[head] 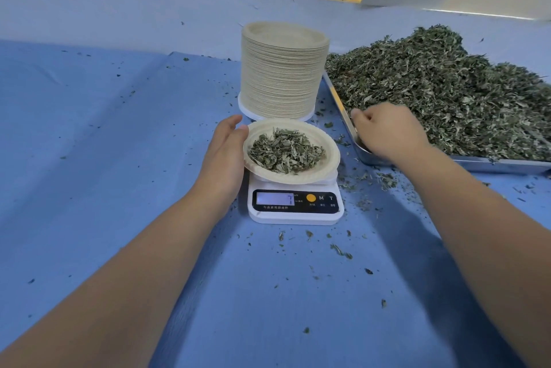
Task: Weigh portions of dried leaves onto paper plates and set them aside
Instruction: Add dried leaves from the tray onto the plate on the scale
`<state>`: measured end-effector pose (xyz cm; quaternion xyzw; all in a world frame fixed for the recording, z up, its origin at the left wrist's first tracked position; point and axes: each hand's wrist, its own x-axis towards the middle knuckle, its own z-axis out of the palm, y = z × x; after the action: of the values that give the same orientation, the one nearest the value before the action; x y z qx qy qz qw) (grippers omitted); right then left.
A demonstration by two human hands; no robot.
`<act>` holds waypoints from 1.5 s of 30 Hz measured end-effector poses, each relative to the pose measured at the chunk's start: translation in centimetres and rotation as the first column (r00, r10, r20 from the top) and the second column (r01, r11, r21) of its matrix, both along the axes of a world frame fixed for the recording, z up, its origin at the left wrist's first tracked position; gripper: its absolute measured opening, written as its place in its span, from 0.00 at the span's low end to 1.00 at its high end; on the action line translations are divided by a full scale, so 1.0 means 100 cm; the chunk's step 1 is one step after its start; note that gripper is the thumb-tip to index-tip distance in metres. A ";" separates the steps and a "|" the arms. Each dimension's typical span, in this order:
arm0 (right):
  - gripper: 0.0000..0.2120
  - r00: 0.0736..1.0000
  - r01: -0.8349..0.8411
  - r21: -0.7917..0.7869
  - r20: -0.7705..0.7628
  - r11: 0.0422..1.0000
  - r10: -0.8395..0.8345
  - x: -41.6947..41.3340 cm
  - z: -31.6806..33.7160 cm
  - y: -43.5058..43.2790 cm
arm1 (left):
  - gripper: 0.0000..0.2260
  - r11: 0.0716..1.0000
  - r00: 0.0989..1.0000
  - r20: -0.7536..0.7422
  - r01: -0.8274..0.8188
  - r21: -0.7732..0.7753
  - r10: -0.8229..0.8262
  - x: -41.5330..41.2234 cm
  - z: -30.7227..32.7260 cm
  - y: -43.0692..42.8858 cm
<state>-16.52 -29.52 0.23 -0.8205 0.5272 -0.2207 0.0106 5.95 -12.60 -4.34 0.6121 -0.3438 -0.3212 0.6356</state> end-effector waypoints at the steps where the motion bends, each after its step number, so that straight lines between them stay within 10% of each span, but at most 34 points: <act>1: 0.27 0.998 0.007 -0.035 0.055 0.999 -0.005 0.002 0.005 -0.001 | 0.22 1.000 1.000 -0.001 0.002 -0.001 -0.002 0.000 0.000 0.000; 12: 0.26 0.918 -0.276 -0.020 0.289 0.961 0.270 0.061 0.044 0.035 | 0.21 1.000 0.999 0.023 0.024 0.012 -0.025 0.000 0.000 0.001; 18: 0.20 0.849 -0.523 0.088 0.137 0.848 0.510 0.103 0.037 0.072 | 0.23 1.000 0.999 0.045 0.021 -0.013 -0.021 -0.002 0.003 0.003; 34: 0.07 0.814 -0.520 0.060 0.339 0.852 0.472 0.069 0.029 0.076 | 0.18 0.997 0.986 0.152 0.070 -0.009 -0.068 -0.006 0.006 0.006; 45: 0.11 0.858 -0.513 0.107 0.056 0.852 0.510 0.083 0.029 0.075 | 0.16 0.998 0.983 0.169 0.068 -0.011 -0.065 -0.007 0.007 0.008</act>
<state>-8.20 -22.05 3.13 -0.9261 0.3021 -0.1887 0.1243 5.23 -11.84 -3.68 0.6202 -0.4192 -0.2863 0.5981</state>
